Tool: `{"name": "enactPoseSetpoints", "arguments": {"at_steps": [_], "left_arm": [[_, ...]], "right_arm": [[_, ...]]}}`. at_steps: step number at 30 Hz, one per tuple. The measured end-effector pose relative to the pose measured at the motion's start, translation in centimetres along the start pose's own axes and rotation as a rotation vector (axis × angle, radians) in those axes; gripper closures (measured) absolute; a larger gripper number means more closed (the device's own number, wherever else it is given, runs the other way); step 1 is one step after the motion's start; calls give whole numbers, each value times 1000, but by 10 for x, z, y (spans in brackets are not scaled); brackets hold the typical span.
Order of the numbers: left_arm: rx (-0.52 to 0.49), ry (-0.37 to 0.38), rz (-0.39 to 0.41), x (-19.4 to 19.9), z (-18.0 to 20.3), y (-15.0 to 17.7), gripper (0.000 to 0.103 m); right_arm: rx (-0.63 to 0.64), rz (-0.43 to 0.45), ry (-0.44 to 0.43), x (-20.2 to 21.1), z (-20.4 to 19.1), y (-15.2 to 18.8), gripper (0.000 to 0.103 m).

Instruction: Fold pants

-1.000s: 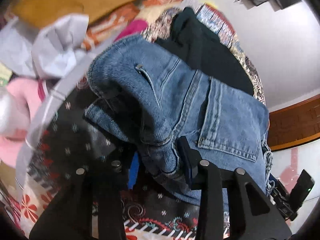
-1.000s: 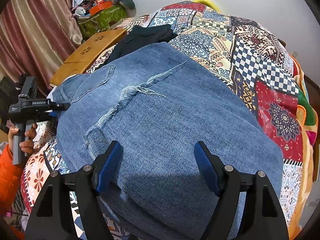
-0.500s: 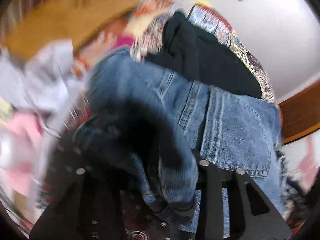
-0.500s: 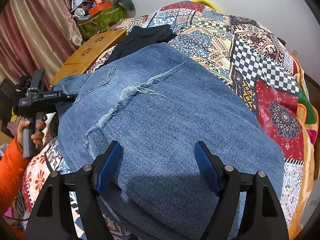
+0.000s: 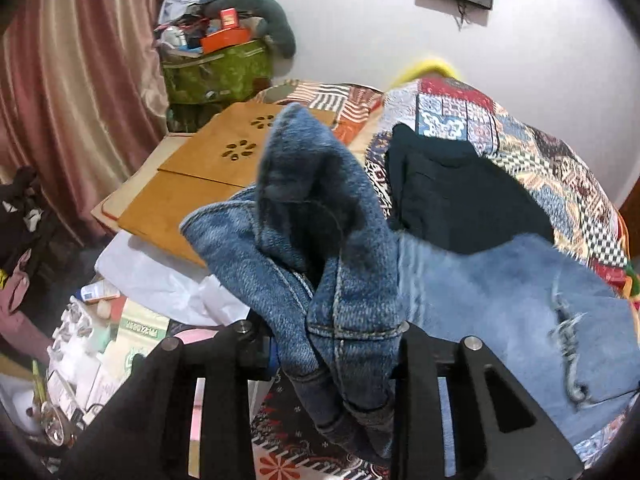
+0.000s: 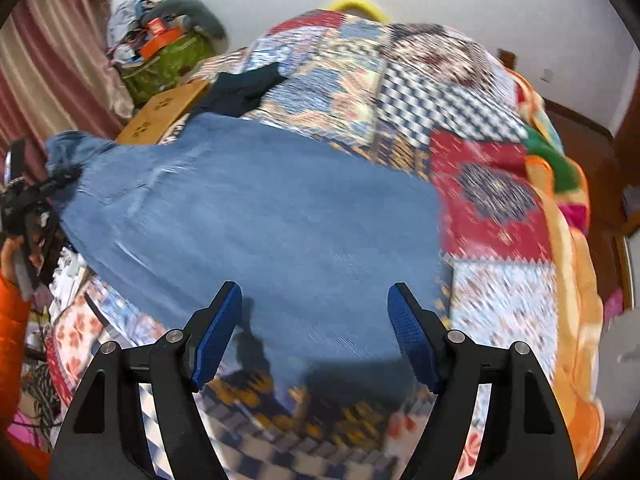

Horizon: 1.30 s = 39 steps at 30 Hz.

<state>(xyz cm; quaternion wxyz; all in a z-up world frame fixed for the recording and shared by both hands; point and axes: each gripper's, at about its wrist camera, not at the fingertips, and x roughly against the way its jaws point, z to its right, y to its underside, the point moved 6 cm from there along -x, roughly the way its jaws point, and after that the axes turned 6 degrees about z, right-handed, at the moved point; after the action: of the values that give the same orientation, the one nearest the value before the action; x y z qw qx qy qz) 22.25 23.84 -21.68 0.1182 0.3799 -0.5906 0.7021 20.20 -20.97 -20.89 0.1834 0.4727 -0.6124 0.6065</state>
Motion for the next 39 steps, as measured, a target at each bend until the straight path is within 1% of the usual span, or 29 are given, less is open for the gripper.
{"name": "enactPoseSetpoints", "arguments": {"at_steps": [2,5,6,9,12,14,18,20,21,23,26,30,34,36,38,39], "left_arm": [[4,24,15,12,7,-6,74],[-46,36,80,34,38,-22,74],[-70,46,104,43,52,-26,74],[-113,93,142,63,81,-40,75],[-160,163,200,87,128,-58,76],[-183,216,224,98,157,-66,76],[-220,365,228,117,226,-73,77],[-231,431,208,120,252,-71,77],[-234,481,186,120,270,-66,77],[-242,552,134,119,300,-53,77],[-277,622,51,111,335,-25,77],[-345,666,-68,92,366,23,77],[-384,689,-164,75,385,57,77],[-405,694,-190,69,387,68,77],[-400,704,-220,61,387,71,77],[-395,707,-233,59,386,74,72]], "right_arm": [[-24,-6,10,-1,12,6,30],[-70,-37,21,-12,26,14,30],[-87,-41,9,-16,29,16,30],[-111,-41,-24,-23,32,17,30],[-114,-33,-40,-23,33,17,30],[-122,-28,-56,-23,34,18,30],[-130,-21,-77,-21,35,21,31],[-130,-20,-82,-20,35,21,31],[-128,-18,-83,-20,35,21,31],[-124,-15,-84,-19,34,21,31],[-118,-11,-84,-19,34,21,31],[-123,-11,-94,-19,35,21,31],[-125,-11,-99,-20,35,21,31],[-126,-11,-99,-20,34,21,31],[-126,-10,-98,-20,34,21,31],[-126,-10,-99,-20,34,21,31]]}}
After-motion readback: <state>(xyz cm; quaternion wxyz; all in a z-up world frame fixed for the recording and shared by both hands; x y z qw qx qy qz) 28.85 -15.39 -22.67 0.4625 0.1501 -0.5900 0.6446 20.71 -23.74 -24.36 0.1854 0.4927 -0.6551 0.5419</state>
